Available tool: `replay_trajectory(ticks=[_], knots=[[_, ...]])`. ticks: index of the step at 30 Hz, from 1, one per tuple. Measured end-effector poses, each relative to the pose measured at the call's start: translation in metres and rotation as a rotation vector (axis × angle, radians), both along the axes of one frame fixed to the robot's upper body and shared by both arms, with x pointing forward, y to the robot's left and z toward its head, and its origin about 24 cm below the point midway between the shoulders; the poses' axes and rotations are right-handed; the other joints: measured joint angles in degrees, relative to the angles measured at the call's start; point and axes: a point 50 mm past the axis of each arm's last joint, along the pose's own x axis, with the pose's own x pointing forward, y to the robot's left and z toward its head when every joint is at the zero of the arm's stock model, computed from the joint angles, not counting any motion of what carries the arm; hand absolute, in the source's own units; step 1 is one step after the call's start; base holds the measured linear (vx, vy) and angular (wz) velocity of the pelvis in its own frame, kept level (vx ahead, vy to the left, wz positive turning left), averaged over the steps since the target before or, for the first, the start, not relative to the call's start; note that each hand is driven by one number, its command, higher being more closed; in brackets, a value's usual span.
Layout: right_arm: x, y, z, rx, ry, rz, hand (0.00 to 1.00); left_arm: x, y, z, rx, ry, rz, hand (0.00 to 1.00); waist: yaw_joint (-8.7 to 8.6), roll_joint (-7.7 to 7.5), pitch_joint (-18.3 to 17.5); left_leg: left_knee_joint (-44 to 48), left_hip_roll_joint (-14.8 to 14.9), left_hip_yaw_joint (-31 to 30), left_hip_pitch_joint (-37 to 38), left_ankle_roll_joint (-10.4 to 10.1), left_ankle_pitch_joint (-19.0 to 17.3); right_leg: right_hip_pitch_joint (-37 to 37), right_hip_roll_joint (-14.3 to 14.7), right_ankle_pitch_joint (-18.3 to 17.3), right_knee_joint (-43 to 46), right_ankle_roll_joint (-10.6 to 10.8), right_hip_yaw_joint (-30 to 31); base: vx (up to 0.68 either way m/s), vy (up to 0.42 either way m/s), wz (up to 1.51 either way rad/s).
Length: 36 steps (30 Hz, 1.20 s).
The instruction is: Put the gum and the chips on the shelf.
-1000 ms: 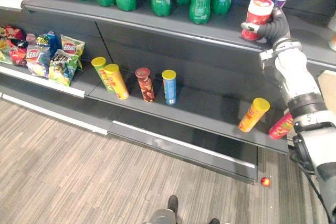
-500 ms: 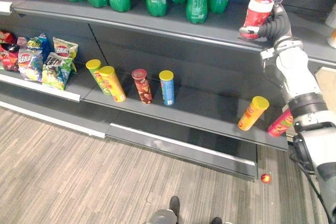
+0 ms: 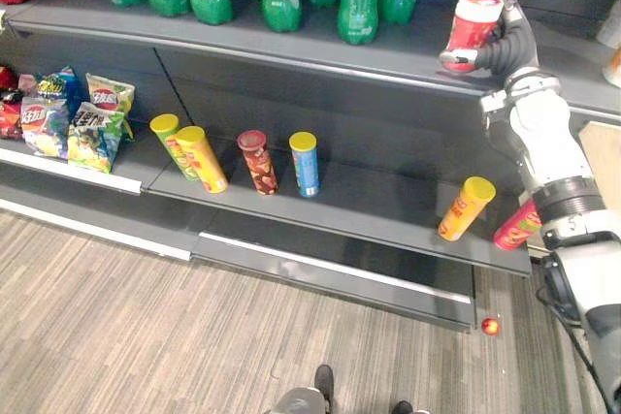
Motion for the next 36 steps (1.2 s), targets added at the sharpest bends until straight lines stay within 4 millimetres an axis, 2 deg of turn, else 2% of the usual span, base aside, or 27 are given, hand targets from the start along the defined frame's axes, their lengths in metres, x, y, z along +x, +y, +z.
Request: replay_trajectory(ticks=[8,12,16,20,22,25,29,32,34,36], knots=[[-0.011,0.003,0.0,0.032,-0.083,0.021,0.0,0.0,0.0,0.0,0.003,-0.002,-0.004,0.0,-0.12,-0.12,-0.1,0.0,0.1,1.1,0.8,-0.3,-0.5,0.0,0.0,0.1,-0.1,0.0,1.0,0.05,0.002,-0.06],[-0.016,-0.003,0.001,0.085,-0.13,-0.025,0.0,0.0,0.0,0.0,0.008,-0.011,-0.004,0.0,-0.23,-0.17,-0.1,0.0,0.2,1.2,0.9,-0.3,-0.4,0.0,0.2,0.2,-0.1,0.3,1.2,0.04,-0.006,-0.02],[-0.021,-0.013,0.004,0.143,-0.177,-0.087,0.0,-0.003,0.001,0.0,0.014,-0.006,-0.003,0.0,-1.35,-0.2,-0.2,0.0,0.5,1.8,1.1,-0.1,-0.3,-0.1,0.3,0.5,-0.1,0.6,1.7,0.03,-0.007,-0.07],[-0.034,-0.01,0.023,0.168,-0.301,-0.077,0.0,-0.005,0.001,0.0,0.018,-0.006,-0.002,0.0,-1.87,-0.26,-0.4,0.0,1.2,2.9,1.0,-0.1,-0.3,-1.0,1.0,0.6,-0.1,0.5,3.3,0.04,-0.023,-0.21],[-0.044,-0.004,0.034,0.179,-0.377,-0.057,0.0,-0.011,0.002,-0.002,0.017,0.019,0.004,0.0,-2.88,-0.25,-1.9,0.0,1.7,3.0,1.0,-0.2,-0.3,-1.0,1.5,0.6,-0.1,0.5,3.7,0.04,-0.033,-0.05],[-0.059,0.004,0.046,0.182,-0.483,-0.005,0.0,-0.015,0.003,-0.002,0.019,0.03,0.005,0.0,-3.03,-0.31,-3.9,0.0,2.5,4.1,1.0,-0.6,-0.2,-1.6,2.2,0.6,-0.1,0.1,5.0,0.03,-0.036,-0.19],[-0.081,0.009,0.054,0.189,-0.564,0.063,0.0,-0.019,0.004,-0.002,0.03,0.046,-0.009,0.0,-3.37,-0.31,-5.5,0.0,3.4,4.5,0.9,-1.2,-0.1,-1.9,3.0,0.6,0.1,-0.7,5.6,-0.02,-0.038,-0.09],[-0.098,0.019,0.042,0.197,-0.555,0.175,0.0,-0.026,0.005,-0.004,0.032,0.07,0.004,0.0,-3.35,-0.51,-6.6,0.0,4.1,5.7,1.5,-1.7,-0.2,-2.0,3.7,0.5,0.2,-1.1,7.0,-0.04,-0.03,-0.21],[-0.109,0.03,0.026,0.226,-0.519,0.268,0.0,-0.03,0.005,-0.004,0.032,0.083,0.007,0.0,-3.74,-0.83,-7.1,0.0,4.5,6.3,1.6,-2.1,-0.5,-2.1,4.1,0.4,0.1,-1.3,7.8,-0.05,-0.029,-0.24],[-0.12,0.043,-0.001,0.243,-0.421,0.366,0.0,-0.035,0.005,-0.005,0.036,0.096,0.011,0.0,-4.68,-1.18,-7.7,0.0,4.9,7.1,1.5,-2.3,-0.4,-2.9,4.4,0.0,0.2,-1.5,8.4,-0.03,-0.016,-0.21]])
